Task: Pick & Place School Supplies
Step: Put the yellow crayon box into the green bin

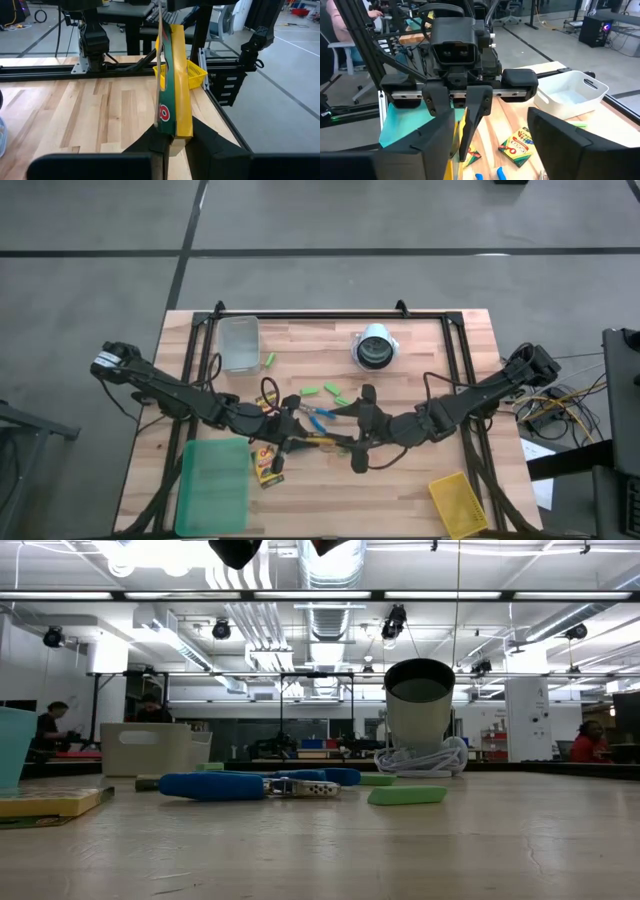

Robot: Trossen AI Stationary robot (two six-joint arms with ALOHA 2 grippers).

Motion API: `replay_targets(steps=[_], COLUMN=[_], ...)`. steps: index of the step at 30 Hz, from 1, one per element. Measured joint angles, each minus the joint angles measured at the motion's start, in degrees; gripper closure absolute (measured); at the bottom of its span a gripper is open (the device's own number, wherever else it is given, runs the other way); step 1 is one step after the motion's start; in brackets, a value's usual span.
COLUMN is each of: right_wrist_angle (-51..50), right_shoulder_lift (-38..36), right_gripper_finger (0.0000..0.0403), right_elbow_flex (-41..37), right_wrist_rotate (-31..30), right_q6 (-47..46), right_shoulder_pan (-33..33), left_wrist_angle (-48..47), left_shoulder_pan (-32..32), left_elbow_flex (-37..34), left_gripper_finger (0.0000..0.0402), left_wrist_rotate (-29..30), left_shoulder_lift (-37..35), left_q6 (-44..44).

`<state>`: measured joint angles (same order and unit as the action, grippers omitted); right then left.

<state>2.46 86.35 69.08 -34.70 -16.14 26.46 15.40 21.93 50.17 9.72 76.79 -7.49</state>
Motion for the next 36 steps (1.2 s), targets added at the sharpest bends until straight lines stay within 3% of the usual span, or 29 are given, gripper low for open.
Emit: replay_targets(steps=[11,23,36], right_wrist_angle=[0.0,-0.68,-13.28], right_shoulder_lift=[0.0,-2.69,-13.04], right_gripper_finger=[0.009,0.0096,0.0095], right_elbow_flex=[0.0,0.02,0.02], right_wrist_rotate=[0.02,0.07,0.18], right_q6=[0.09,3.28,3.32], right_shoulder_pan=[0.0,0.26,5.53], left_wrist_angle=[-0.79,-1.33,-1.27], left_shoulder_pan=[-0.02,-0.02,-0.07], left_elbow_flex=[0.0,0.0,0.0], left_gripper_finger=[0.0358,0.0358,0.0358], left_wrist_rotate=[0.47,0.72,0.91], left_shoulder_lift=[-0.02,-0.33,-1.92], left_q6=[1.28,1.55,1.55])
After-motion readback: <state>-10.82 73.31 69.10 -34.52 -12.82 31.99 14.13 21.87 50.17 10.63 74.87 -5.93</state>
